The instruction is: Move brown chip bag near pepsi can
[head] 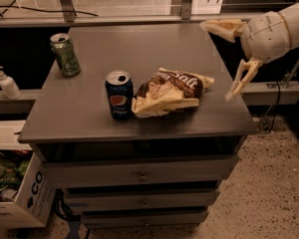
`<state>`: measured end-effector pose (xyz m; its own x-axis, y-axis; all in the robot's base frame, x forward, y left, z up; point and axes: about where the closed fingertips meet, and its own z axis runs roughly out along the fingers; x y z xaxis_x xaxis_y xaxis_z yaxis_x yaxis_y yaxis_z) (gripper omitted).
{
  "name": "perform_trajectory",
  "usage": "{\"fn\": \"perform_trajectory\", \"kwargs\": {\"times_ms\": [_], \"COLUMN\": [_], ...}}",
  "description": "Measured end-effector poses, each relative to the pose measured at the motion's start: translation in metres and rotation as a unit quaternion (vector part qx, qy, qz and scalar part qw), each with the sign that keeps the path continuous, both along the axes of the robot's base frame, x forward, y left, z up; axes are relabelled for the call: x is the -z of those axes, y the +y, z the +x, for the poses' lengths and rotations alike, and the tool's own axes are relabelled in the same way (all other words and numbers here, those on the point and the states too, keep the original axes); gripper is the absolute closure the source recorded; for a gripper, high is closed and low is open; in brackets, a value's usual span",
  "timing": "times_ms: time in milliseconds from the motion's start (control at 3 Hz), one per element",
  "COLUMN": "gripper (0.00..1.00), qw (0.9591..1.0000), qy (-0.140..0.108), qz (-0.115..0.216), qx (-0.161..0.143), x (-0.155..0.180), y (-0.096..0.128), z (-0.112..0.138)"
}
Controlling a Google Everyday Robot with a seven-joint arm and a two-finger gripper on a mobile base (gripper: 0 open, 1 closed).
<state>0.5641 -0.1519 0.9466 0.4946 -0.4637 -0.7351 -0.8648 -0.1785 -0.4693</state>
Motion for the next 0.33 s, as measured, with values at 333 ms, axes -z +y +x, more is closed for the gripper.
{"fn": "perform_trajectory", "kwargs": {"times_ms": [333], "gripper": [0.00], "qw": [1.0000], "qy": [-0.008], "qz": [0.001], "qx": [0.006], "x": [-0.0055], "y": [-0.0030], "z": [0.0033]}}
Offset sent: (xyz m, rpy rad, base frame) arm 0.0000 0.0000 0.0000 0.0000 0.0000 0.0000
